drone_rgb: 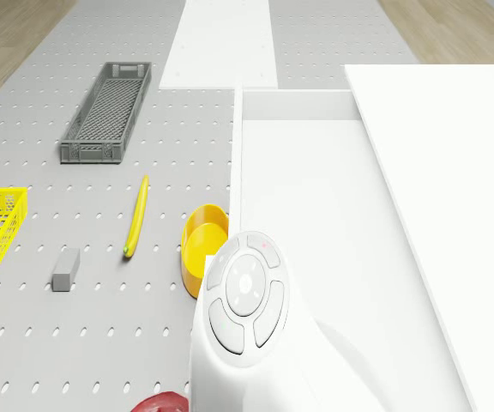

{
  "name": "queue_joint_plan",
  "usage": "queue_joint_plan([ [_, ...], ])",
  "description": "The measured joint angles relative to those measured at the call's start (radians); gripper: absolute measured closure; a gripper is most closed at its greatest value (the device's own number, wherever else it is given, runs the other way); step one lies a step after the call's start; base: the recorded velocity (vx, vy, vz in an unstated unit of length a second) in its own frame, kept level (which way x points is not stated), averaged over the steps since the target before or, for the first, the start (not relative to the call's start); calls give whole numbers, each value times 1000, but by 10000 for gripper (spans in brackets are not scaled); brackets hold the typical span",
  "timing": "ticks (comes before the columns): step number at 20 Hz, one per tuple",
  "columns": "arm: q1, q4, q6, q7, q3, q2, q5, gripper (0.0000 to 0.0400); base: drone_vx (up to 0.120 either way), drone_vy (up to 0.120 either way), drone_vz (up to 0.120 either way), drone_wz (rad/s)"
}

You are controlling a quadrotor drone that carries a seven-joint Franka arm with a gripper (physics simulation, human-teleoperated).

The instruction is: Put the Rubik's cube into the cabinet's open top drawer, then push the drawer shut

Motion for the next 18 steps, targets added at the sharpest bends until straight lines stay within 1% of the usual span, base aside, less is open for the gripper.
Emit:
queue_joint_plan([
  [14,7,-1,-12,-5,-2,13,-6,0,0,120,0,0],
  [15,5,-1,-21,-4,1,6,-12,0,0,120,0,0],
  [16,-33,-14,-88,35,21,-39,-57,0,0,120,0,0],
  [17,-132,-24,-210,142,37,-75,-98,0,0,120,0,0],
  [18,-241,-9,-340,269,50,-98,-101,0,0,120,-40,0],
])
